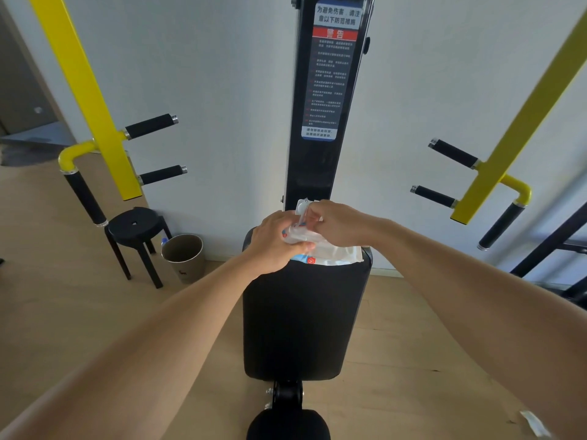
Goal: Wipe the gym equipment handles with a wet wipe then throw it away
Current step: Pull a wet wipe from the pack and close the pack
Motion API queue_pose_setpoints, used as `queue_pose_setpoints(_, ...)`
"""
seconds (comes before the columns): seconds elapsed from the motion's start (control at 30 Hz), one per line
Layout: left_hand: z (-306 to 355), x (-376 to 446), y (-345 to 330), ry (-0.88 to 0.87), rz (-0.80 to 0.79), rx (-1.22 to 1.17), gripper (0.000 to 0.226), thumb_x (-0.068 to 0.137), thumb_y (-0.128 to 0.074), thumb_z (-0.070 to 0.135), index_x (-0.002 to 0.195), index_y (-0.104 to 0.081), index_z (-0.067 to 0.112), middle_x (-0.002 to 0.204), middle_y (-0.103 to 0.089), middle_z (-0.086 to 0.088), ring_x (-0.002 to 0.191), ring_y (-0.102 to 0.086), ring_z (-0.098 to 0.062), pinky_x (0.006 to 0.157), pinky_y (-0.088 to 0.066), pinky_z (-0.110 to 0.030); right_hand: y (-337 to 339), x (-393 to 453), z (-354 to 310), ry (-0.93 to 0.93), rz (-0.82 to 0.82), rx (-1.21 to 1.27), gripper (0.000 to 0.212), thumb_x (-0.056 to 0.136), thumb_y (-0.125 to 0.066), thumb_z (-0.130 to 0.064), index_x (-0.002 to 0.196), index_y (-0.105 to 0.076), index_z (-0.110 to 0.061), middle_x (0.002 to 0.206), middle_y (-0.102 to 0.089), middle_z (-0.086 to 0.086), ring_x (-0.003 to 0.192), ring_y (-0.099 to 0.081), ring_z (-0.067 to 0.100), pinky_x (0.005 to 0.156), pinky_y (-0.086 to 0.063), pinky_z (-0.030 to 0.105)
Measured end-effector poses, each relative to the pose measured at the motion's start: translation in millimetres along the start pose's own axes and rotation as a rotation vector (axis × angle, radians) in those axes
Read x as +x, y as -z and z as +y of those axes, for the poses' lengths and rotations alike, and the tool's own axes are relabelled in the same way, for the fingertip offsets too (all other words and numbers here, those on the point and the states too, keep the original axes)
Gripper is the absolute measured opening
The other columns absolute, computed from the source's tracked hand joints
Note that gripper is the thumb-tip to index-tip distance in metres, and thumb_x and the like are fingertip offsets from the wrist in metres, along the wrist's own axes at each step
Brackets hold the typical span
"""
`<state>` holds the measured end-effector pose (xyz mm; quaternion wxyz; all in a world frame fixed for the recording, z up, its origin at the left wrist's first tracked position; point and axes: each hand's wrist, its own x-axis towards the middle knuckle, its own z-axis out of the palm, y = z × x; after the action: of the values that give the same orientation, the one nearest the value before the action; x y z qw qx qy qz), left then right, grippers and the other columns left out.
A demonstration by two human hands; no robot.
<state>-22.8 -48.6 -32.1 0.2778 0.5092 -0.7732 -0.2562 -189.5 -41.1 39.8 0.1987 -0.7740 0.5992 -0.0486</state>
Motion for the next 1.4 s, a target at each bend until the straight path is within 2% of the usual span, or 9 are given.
queue_pose_setpoints(0.17,-1,1,-2,0.011,0.010,-0.004,0.048,0.086,-0.073,0.048,0.127,-0.061,0.026,0.131,-0.062,0.004,0.116,-0.060,-0.018,0.105,-0.051,-0.047,0,-3,2,0.048,0.038,0.046,0.024,0.105,-0.047,-0.017,0.086,-0.051,-0.032,0.111,-0.059,0.000,0.090,-0.053,0.018,0.069,-0.040,0.019)
queue_pose_setpoints(0.33,1,1,-2,0.024,0.016,0.012,0.050,0.086,-0.075,0.046,0.129,-0.061,0.023,0.138,-0.059,0.003,0.124,-0.055,-0.018,0.109,-0.045,-0.045,-4,-5,0,0.100,0.053,-0.015,0.014,0.102,-0.054,-0.028,0.089,-0.060,-0.030,0.106,-0.058,-0.008,0.091,-0.056,0.013,0.072,-0.041,0.023)
queue_pose_setpoints(0.43,1,1,-3,0.031,0.036,0.007,0.053,0.084,-0.077,0.045,0.129,-0.059,0.023,0.136,-0.059,0.002,0.121,-0.056,-0.018,0.107,-0.047,-0.044,-6,-1,-1,0.016,0.168,0.010,0.020,0.101,-0.052,-0.027,0.087,-0.065,-0.033,0.101,-0.066,-0.007,0.092,-0.062,0.018,0.069,-0.046,0.024)
queue_pose_setpoints(0.53,1,2,-2,0.062,0.017,-0.030,0.068,0.082,-0.079,0.045,0.140,-0.051,0.023,0.141,-0.056,0.000,0.123,-0.056,-0.020,0.108,-0.047,-0.045,-7,6,-3,-0.080,0.162,-0.105,0.025,0.098,-0.060,-0.043,0.097,-0.078,-0.027,0.093,-0.071,-0.001,0.087,-0.065,0.021,0.065,-0.046,0.023)
queue_pose_setpoints(0.77,1,2,-2,0.067,0.024,-0.018,0.070,0.080,-0.080,0.047,0.138,-0.051,0.021,0.139,-0.059,-0.001,0.124,-0.058,-0.022,0.109,-0.047,-0.045,-4,17,-21,-0.132,0.054,-0.207,0.034,0.098,-0.054,-0.045,0.108,-0.078,-0.023,0.104,-0.073,0.002,0.095,-0.067,0.021,0.090,-0.055,0.034)
queue_pose_setpoints(0.93,0,1,-2,0.060,0.042,-0.018,0.068,0.078,-0.081,0.049,0.133,-0.054,0.020,0.133,-0.062,-0.001,0.119,-0.061,-0.021,0.105,-0.049,-0.042,-4,11,-27,-0.090,-0.007,-0.097,0.027,0.103,-0.047,-0.020,0.112,-0.066,-0.004,0.097,-0.060,0.008,0.085,-0.051,0.023,0.076,-0.043,0.033)
queue_pose_setpoints(1.07,-2,2,-2,0.075,0.022,-0.026,0.063,0.080,-0.080,0.050,0.129,-0.056,0.017,0.128,-0.063,-0.001,0.114,-0.061,-0.019,0.100,-0.052,-0.038,-2,7,-22,-0.097,-0.011,0.030,0.022,0.107,-0.039,-0.023,0.098,-0.057,-0.013,0.088,-0.051,0.003,0.078,-0.043,0.019,0.065,-0.034,0.028)
queue_pose_setpoints(1.2,-2,3,-1,0.083,0.013,-0.053,0.070,0.082,-0.078,0.047,0.140,-0.050,0.020,0.134,-0.060,0.000,0.119,-0.060,-0.019,0.102,-0.048,-0.037,-1,2,-11,-0.130,0.104,0.198,0.016,0.103,-0.041,-0.018,0.094,-0.053,-0.023,0.095,-0.055,-0.002,0.079,-0.046,0.015,0.066,-0.039,0.028)
queue_pose_setpoints(1.4,0,3,-2,0.086,0.012,-0.038,0.073,0.083,-0.077,0.048,0.144,-0.048,0.022,0.133,-0.061,-0.001,0.121,-0.059,-0.020,0.103,-0.047,-0.037,-13,-3,-3,-0.135,0.329,0.319,0.016,0.106,-0.039,-0.025,0.103,-0.051,-0.015,0.096,-0.059,0.002,0.081,-0.051,0.019,0.067,-0.044,0.032)
